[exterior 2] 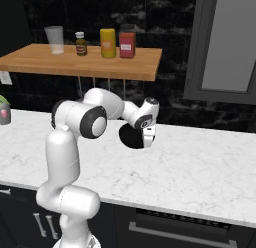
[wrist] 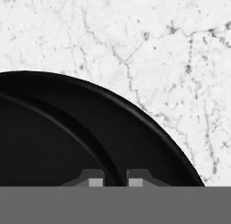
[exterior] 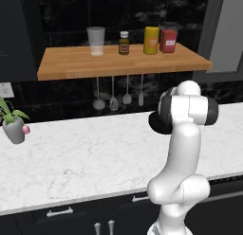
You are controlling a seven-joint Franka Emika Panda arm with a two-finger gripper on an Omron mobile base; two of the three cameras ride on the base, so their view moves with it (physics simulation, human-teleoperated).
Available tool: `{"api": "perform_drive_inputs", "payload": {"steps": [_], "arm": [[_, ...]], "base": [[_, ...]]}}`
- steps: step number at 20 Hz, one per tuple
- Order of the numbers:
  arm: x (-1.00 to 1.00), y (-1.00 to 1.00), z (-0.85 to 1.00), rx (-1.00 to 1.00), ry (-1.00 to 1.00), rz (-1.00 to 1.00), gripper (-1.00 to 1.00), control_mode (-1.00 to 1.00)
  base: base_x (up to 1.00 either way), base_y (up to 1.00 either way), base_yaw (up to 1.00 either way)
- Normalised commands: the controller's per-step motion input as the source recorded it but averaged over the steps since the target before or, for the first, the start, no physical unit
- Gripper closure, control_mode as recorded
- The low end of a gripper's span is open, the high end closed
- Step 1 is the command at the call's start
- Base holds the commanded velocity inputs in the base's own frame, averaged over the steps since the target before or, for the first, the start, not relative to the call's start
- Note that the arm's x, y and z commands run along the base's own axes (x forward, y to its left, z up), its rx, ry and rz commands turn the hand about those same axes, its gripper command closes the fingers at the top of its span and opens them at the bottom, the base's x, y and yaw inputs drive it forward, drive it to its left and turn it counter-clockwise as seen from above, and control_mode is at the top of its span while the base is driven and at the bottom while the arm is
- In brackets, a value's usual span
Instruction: Pick up the bowls on the counter and stack them on top of one another in the open cabinet. Place the smaller bowl on top of the larger bowl.
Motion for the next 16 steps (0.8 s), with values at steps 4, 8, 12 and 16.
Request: {"api": "perform_drive_inputs", "payload": {"steps": [4,8,12,16], "arm": [[0.0,0.0,0.21,0.0,0.0,0.0,-1.0,-1.0],[0.0,0.0,0.57,0.0,0.0,0.0,-1.0,-1.0],[-0.15,-0.06,0.07,0.0,0.08,0.03,-1.0,-1.0],[-0.26,-0.11,-0.44,-0.07,0.14,0.16,-1.0,-1.0]], "base": [[0.0,0.0,0.0],[0.0,0.0,0.0],[0.0,0.0,0.0],[0.0,0.0,0.0]]}}
